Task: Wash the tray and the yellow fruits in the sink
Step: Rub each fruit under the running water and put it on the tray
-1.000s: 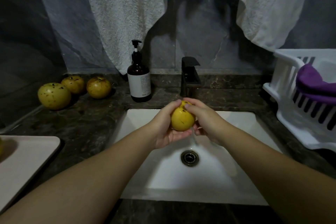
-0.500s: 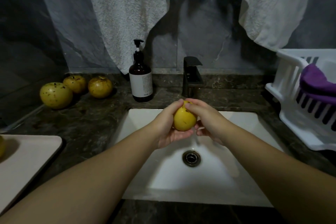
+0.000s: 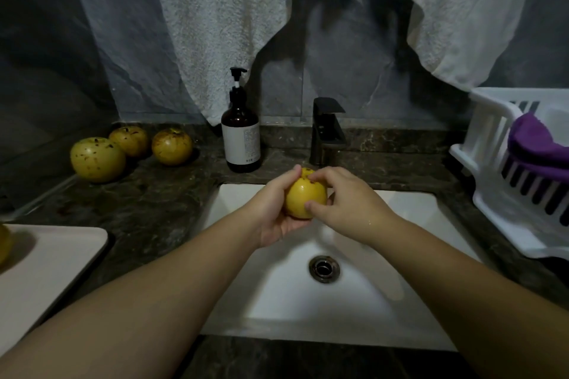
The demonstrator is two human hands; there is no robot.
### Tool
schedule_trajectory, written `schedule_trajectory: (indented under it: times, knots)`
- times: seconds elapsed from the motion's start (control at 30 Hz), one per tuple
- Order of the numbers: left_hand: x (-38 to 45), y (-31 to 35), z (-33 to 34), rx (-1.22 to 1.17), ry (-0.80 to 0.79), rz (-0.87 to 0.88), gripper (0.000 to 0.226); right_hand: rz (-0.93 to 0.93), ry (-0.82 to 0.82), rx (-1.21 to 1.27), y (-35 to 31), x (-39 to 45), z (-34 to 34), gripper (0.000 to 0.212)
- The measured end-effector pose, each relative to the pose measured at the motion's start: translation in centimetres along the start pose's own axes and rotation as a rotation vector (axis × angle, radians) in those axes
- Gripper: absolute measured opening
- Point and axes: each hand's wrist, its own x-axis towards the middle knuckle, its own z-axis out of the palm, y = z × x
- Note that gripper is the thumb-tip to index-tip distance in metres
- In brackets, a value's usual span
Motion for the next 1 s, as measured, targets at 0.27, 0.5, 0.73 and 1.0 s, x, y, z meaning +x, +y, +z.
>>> schedule_trajectory:
  times: [0.27, 0.5, 0.73, 1.0]
  knots:
    - [-0.1, -0.1, 0.8, -0.056, -0.047, -0.019, 0.052, 0.039, -0.013, -0.012, -0.9, -0.2, 0.1, 0.081]
    - [-0.5, 0.1, 0.6, -0.060, -0.070, -0.074, 0.077, -0.045, -0.050, -0.023, -0.8, -0.2, 0.0, 0.103]
    - [-0.5, -0.1, 1.3, 0.043, -0.027, 0.026, 0.060, 0.433, -0.121, 0.747, -0.2, 0.5, 0.9, 0.061]
    - [0.6, -0.4, 2.1, 0.120, 0.109, 0.095, 0.054, 0.316, -0.054, 0.668, -0.2, 0.5, 1.5, 0.043]
